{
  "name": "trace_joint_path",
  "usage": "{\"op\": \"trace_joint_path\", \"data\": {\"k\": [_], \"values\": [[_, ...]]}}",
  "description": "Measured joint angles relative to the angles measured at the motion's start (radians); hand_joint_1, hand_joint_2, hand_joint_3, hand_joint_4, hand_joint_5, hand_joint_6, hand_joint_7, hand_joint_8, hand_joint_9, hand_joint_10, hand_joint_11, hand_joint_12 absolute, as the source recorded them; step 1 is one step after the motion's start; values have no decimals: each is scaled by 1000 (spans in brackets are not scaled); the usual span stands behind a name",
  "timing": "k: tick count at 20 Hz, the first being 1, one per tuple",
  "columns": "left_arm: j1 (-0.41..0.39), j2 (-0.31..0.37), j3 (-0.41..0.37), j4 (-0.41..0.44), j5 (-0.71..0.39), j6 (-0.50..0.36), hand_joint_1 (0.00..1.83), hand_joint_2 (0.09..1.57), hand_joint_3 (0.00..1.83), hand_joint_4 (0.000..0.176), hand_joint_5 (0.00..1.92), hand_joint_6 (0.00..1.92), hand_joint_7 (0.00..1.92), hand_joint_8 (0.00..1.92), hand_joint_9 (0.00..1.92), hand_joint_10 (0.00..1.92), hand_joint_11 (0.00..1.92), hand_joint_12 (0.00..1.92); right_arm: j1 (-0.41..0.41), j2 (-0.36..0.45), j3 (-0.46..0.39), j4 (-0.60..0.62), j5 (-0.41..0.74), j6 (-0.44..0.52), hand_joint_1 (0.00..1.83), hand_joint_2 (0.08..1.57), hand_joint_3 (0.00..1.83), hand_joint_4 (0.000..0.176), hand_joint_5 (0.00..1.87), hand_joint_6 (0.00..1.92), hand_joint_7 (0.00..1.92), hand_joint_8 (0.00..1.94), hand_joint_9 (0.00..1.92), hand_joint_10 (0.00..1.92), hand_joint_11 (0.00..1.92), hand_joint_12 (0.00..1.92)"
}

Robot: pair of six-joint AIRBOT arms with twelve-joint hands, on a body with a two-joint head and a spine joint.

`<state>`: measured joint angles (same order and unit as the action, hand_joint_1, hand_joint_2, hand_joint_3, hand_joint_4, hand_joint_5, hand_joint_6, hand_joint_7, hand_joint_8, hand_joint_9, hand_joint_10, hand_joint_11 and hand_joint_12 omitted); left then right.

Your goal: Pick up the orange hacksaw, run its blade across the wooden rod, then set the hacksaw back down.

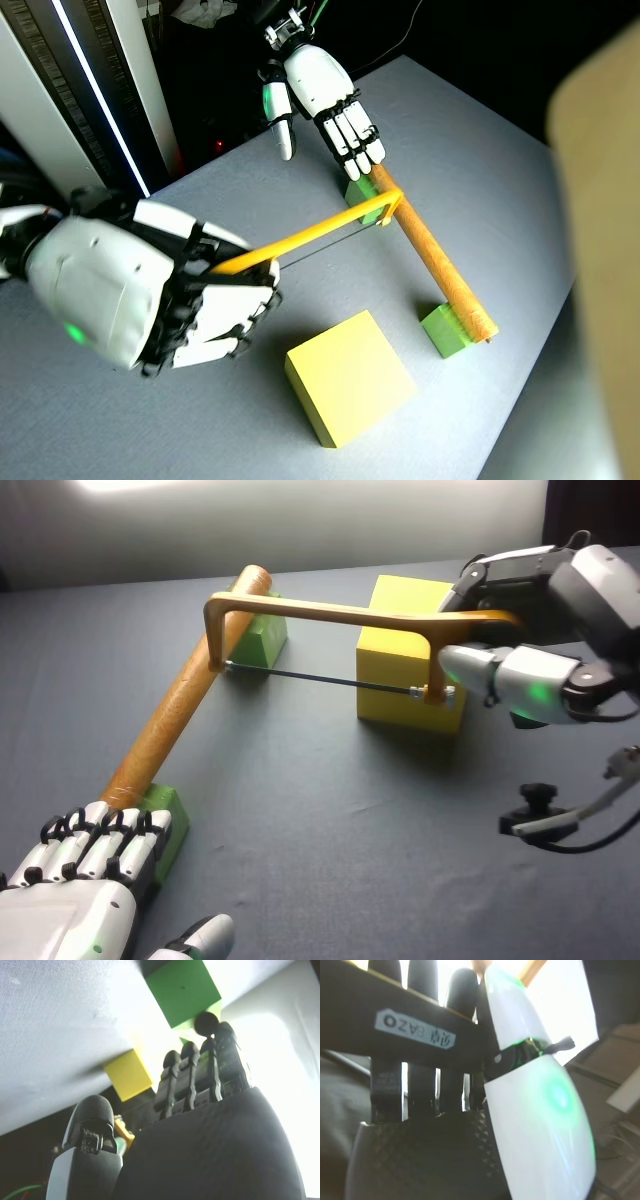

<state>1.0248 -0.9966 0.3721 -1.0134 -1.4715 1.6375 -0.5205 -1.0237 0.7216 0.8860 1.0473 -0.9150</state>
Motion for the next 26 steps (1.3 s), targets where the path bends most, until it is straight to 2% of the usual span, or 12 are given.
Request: {"op": "trace_joint_path", "data": {"k": [4,6,7,8,10,14,18,23,26], "values": [[0,0,2,0,2,1,0,1344,0,0,78,2,34,3,19,1,3,5,53,-71,27,51,40,-71,1236,1106,0,0,913,1034,1109,839,1279,17,961,687],[0,0,2,1,2,1,0,1340,0,0,83,6,36,5,23,5,13,10,70,-114,48,68,53,-103,1247,1079,0,0,971,951,1176,713,1297,6,1026,534],[0,0,2,1,2,1,0,1340,0,0,77,2,36,4,22,4,10,9,72,-151,71,82,55,-121,1246,1093,0,0,937,987,1150,777,1306,32,1046,515],[0,0,2,1,2,1,0,1337,0,0,78,2,40,5,28,6,14,12,72,-184,92,96,53,-143,1259,1096,0,0,955,998,1122,761,1099,431,991,570],[0,0,3,1,4,3,0,1348,3,0,86,4,37,2,16,1,5,9,79,-238,132,110,43,-164,1225,1116,0,0,905,1081,1074,862,1222,60,967,669],[0,0,5,3,6,3,0,1346,1,0,95,5,48,6,24,7,13,6,132,-363,250,101,24,-182,1237,1093,0,0,952,997,1125,785,1252,18,987,628],[0,0,7,4,8,3,0,1341,0,0,88,1,36,0,13,0,6,4,162,-427,300,101,-5,-196,1237,1096,0,0,938,1020,1128,781,1255,8,986,609],[0,0,7,4,9,2,0,1347,1,0,152,6,103,8,74,7,55,38,159,-493,363,89,-44,-206,1253,1064,0,0,1007,901,1209,653,1323,11,1062,548],[0,0,9,2,13,2,0,1337,0,0,161,7,121,12,74,5,38,35,135,-523,409,92,-60,-200,1250,1065,1,0,1017,888,1186,688,1329,6,1069,527]]}}
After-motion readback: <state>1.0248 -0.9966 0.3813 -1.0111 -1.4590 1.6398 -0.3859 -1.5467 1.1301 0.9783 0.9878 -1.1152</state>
